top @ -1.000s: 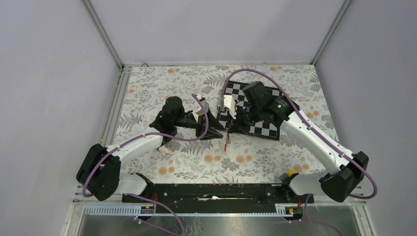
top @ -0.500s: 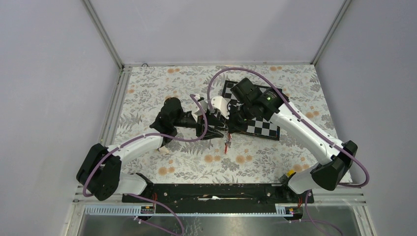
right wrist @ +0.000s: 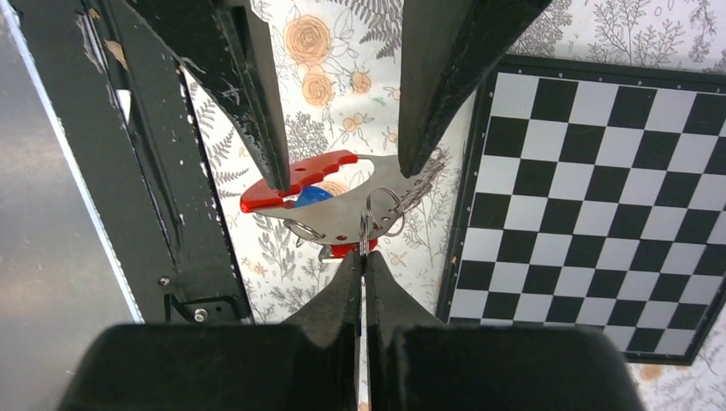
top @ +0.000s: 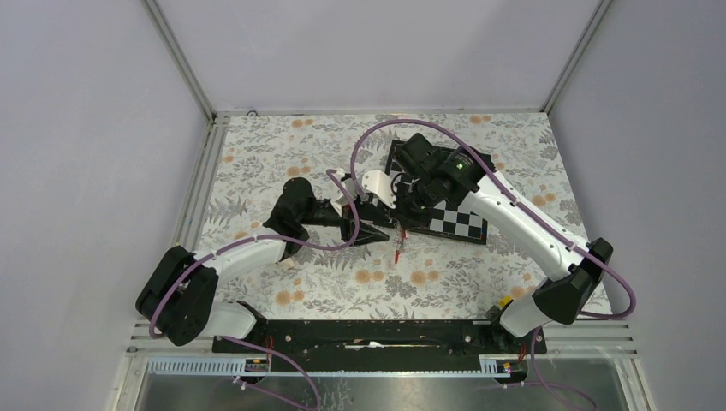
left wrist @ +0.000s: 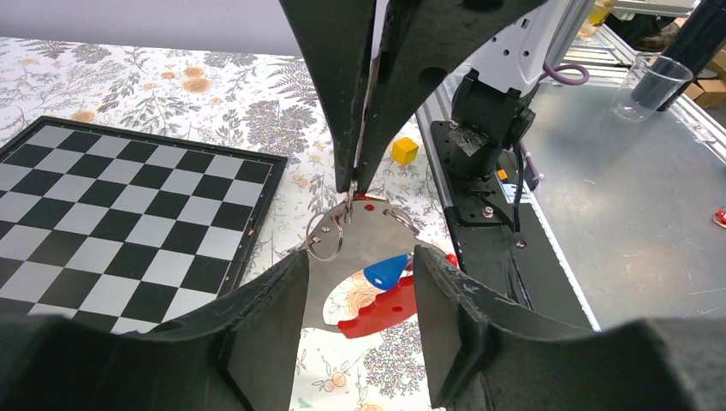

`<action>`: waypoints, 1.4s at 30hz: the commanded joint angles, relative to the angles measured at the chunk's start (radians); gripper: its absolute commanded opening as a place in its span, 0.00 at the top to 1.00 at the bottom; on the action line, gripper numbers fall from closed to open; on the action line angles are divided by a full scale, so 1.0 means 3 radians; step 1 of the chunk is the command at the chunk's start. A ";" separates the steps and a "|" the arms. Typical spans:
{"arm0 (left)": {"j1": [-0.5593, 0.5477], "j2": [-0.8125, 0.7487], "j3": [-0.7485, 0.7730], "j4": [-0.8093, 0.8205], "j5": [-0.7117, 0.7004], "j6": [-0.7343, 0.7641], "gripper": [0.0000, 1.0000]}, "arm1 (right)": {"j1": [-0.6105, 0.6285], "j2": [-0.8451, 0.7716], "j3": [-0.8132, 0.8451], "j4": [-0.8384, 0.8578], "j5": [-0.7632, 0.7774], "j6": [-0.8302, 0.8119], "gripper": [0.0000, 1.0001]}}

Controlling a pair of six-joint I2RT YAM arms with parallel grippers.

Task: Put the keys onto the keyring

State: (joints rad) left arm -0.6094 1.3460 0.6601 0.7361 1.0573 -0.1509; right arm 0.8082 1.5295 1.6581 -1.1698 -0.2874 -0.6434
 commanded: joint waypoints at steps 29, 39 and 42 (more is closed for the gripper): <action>0.0001 -0.0017 -0.0144 0.0560 0.0061 -0.0074 0.54 | 0.0039 -0.0146 -0.0165 0.0391 -0.0285 -0.0281 1.00; 0.0001 0.0023 -0.0138 0.0790 0.0103 -0.0259 0.65 | 0.0040 -0.0295 -0.0461 0.0770 -0.0422 -0.0122 1.00; 0.0000 0.0031 -0.0152 0.0784 0.0107 -0.0254 0.69 | 0.0039 -0.0306 -0.0481 0.0801 -0.0427 -0.0106 1.00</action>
State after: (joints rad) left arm -0.6079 1.3586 0.6178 0.8936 1.0615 -0.2153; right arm 0.8116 1.4761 1.5162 -0.9878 -0.3779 -0.7006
